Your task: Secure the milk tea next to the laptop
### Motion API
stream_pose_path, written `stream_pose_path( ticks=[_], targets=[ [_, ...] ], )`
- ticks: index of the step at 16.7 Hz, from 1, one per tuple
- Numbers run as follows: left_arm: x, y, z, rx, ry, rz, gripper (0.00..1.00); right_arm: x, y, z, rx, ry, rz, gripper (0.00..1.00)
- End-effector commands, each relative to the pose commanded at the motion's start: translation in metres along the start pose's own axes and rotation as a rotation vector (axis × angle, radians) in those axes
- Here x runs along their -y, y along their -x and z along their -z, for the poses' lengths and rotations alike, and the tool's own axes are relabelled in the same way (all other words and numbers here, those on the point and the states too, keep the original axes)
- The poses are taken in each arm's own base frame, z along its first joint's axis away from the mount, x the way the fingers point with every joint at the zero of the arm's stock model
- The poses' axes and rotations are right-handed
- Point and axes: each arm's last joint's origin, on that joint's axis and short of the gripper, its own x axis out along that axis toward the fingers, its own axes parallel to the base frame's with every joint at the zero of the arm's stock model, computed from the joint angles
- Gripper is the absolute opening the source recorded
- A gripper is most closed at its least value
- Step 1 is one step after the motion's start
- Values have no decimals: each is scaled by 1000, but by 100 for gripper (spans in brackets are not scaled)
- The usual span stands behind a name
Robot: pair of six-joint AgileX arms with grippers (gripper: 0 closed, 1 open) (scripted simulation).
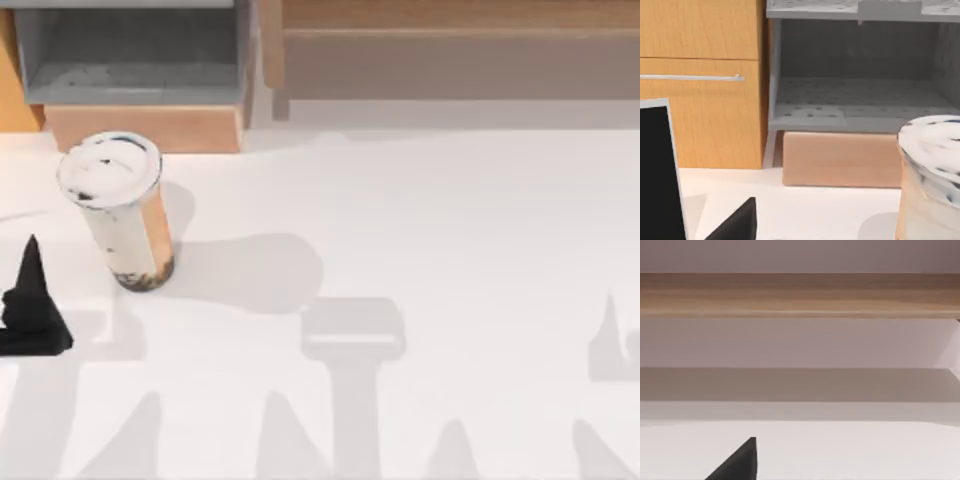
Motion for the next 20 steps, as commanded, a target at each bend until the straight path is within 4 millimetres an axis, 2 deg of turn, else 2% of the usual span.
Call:
stream_pose_path(
  ticks=[4,9,14,20],
  targets=[
    [18,-22,8,-61,7,8,100,0,0,0,0,0,0,100],
    [46,-44,29,-121,0,11,100,0,0,0,0,0,0,100],
    [65,-49,50,-149,-12,12,100,0,0,0,0,0,0,100],
    [68,-49,54,-149,-12,13,100,0,0,0,0,0,0,100]
  ],
)
